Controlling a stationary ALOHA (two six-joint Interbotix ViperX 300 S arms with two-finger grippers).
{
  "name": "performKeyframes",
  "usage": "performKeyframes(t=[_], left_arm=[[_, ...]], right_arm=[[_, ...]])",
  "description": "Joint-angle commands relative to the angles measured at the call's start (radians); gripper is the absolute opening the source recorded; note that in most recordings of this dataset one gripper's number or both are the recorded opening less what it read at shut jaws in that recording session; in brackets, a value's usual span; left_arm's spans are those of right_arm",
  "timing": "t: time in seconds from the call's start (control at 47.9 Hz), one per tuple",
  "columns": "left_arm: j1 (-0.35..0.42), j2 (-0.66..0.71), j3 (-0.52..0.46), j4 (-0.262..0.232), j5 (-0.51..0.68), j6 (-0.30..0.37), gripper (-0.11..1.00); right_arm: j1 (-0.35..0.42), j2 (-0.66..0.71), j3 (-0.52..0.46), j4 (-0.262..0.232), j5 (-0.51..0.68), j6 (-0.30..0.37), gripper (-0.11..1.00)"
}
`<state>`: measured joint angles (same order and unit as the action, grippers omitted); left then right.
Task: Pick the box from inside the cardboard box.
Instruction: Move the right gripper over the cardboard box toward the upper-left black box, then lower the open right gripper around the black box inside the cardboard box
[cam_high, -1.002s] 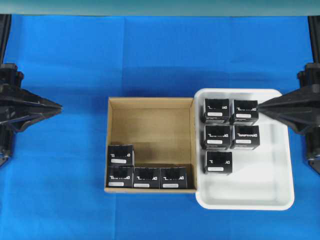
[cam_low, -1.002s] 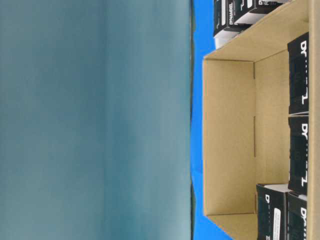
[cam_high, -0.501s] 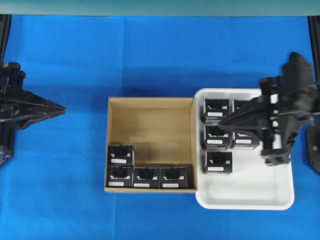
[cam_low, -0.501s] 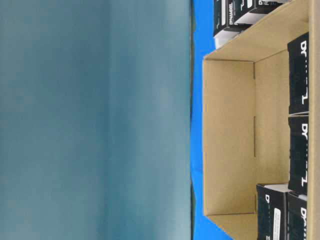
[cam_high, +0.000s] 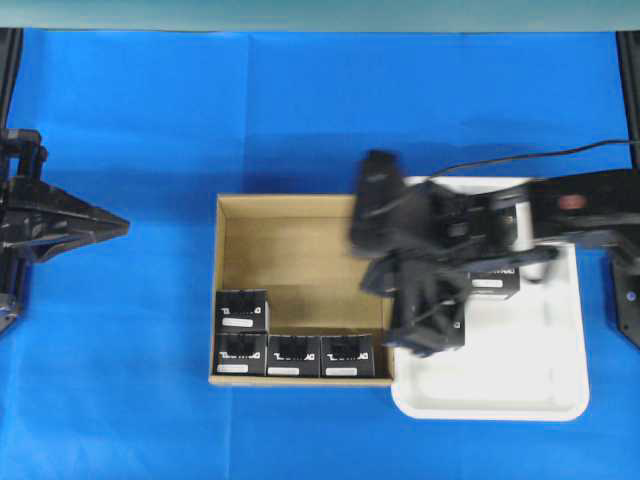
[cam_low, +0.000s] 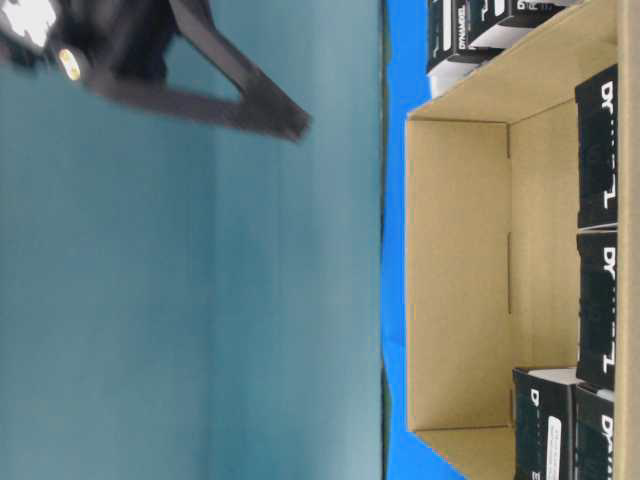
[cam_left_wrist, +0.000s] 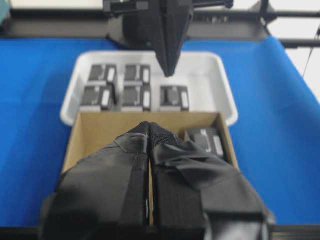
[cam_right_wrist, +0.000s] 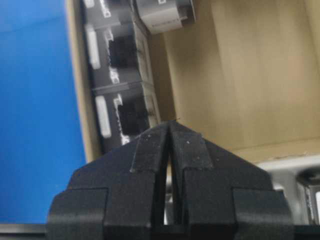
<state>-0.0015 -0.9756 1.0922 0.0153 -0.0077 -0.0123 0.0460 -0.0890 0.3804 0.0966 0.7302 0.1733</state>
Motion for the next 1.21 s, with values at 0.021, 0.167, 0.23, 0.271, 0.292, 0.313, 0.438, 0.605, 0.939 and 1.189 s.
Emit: performKeyframes(t=[0.021,0.167,0.23,0.271,0.292,0.313,0.438,0.605,0.939,1.189], left_arm=[[0.000,-0.014,-0.028,0.002,0.061,-0.002,-0.02],[0.000,-0.048,-0.031,0.002,0.153,0.000,-0.02],[0.000,-0.061,-0.034,0.002,0.192,-0.002,-0.02],[0.000,-0.069,-0.035,0.002,0.215,-0.002,-0.02],[0.000,-0.074,-0.035,0.002,0.224,-0.002,-0.02],[0.000,-0.077,-0.035,0.002,0.232,-0.002,-0.02],[0.000,-0.092,-0.035,0.002,0.255,0.000,-0.02],[0.000,-0.095,-0.032,0.002,0.258,0.000,-0.02],[-0.008,-0.089,-0.029,0.002,0.258,0.000,-0.02],[-0.008,-0.091,-0.031,0.002,0.258,0.000,-0.02]], right_arm=[[-0.002,0.097,-0.117,-0.009,0.126,-0.012,0.06],[-0.002,0.183,-0.215,-0.014,0.170,-0.055,0.06],[-0.002,0.207,-0.245,-0.014,0.172,-0.066,0.06],[-0.003,0.224,-0.265,-0.014,0.178,-0.066,0.06],[-0.003,0.230,-0.275,-0.014,0.181,-0.066,0.06],[-0.003,0.239,-0.287,-0.014,0.187,-0.066,0.06],[-0.006,0.279,-0.330,-0.014,0.218,-0.069,0.07],[-0.006,0.316,-0.380,-0.014,0.227,-0.077,0.10],[-0.021,0.371,-0.457,0.020,0.236,-0.164,0.58],[-0.029,0.440,-0.522,0.018,0.230,-0.249,1.00]])
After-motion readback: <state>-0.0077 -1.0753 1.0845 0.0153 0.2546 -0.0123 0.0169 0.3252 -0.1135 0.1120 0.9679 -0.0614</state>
